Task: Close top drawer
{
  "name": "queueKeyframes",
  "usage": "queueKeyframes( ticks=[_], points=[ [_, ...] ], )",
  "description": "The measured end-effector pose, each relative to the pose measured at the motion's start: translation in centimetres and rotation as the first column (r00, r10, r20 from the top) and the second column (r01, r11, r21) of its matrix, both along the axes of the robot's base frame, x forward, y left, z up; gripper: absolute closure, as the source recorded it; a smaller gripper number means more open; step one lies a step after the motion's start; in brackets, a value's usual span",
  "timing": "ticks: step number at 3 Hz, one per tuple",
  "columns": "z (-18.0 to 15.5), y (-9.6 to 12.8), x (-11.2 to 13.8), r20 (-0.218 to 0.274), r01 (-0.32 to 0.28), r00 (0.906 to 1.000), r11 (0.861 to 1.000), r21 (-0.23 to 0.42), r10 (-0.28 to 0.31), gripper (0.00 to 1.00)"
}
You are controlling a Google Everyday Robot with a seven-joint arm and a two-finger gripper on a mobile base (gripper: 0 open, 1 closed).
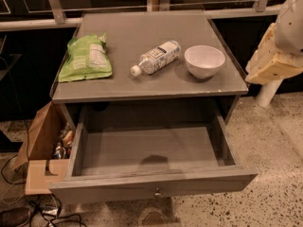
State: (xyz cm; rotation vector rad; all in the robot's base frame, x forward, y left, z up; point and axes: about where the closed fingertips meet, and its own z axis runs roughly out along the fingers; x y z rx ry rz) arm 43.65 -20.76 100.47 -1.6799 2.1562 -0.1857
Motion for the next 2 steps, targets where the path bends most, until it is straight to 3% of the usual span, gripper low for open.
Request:
queueKeyframes(
  ticks=[1,2],
  points=[
    [0.00,0.00,0.00,0.000,0.000,1.0000,1.000,0.000,0.000,0.89],
    [0.01,0.00,0.00,0.000,0.000,1.0000,1.000,0.000,0.000,1.00]
  ],
)
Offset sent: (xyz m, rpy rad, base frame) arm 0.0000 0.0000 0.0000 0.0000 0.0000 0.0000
